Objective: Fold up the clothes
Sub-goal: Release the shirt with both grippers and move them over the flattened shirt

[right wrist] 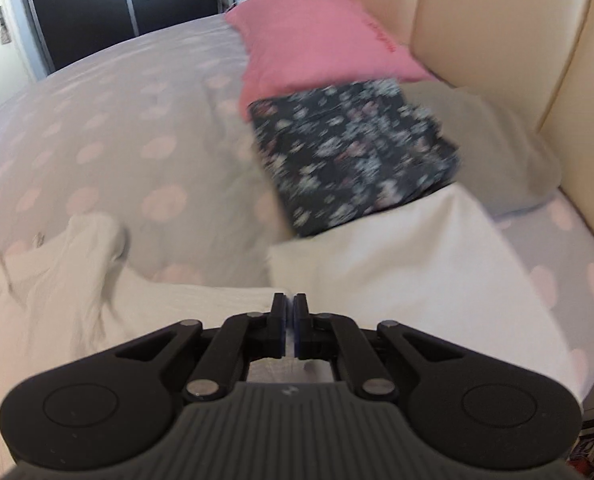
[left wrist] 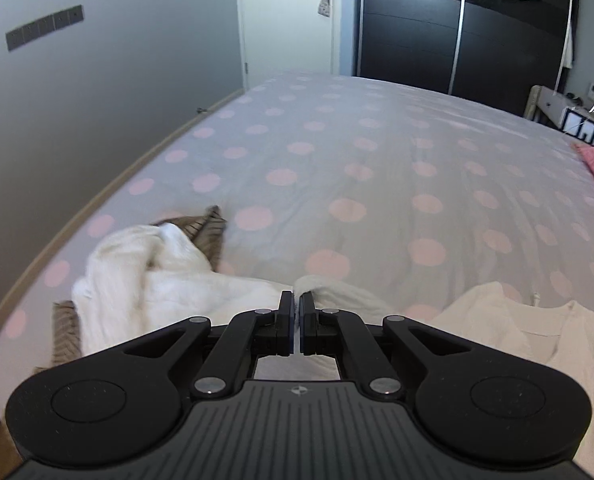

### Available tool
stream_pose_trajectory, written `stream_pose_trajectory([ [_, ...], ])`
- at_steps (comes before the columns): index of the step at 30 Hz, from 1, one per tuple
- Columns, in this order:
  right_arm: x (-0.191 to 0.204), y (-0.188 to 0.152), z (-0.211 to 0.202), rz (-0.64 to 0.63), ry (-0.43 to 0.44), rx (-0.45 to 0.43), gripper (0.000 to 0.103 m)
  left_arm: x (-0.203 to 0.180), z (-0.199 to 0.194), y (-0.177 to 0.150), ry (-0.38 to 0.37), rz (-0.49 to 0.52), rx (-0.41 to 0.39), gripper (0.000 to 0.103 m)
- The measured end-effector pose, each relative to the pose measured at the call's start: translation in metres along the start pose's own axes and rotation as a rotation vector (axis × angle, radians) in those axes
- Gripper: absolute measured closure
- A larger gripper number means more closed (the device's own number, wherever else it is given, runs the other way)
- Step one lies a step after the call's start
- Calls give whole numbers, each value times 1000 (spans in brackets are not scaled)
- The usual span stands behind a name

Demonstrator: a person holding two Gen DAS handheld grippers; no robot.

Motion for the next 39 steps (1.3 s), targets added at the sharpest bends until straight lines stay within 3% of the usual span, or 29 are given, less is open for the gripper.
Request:
stream_pose_trajectory([
  [6, -44, 23, 13, 75, -100, -14, 100, 49, 23, -28, 116, 16, 112, 103],
  [12, -86, 25, 32, 177, -185, -14, 100, 86, 60, -74, 173, -43, 240, 103],
  [17, -101, 31, 33, 206, -189, -25, 100, 98, 73, -91, 190, -43, 257, 103],
  [25, -80, 34, 31, 122, -190, -52, 94, 78, 75, -79, 105, 14, 216, 97],
  [30, -50, 47, 19, 70, -135, -105, 90, 57, 64, -44, 60, 53, 130, 92],
  [33, -19, 48, 18, -1, -95, -117, 81, 32, 61, -21, 19, 96, 84, 88],
  [39, 48, 36, 45, -117, -17, -93, 81, -53, 79, 6, -135, 236, 59, 88],
])
Point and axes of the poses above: each gripper's, at about its wrist camera, not at the fingertips, and z roughly the way its jaws point, x to its left, y to its top, the point moved 8 cm from there along z, roughly the way its jaws point, and after that the axes turned 15 degrees about z, right-handed, at the moved point
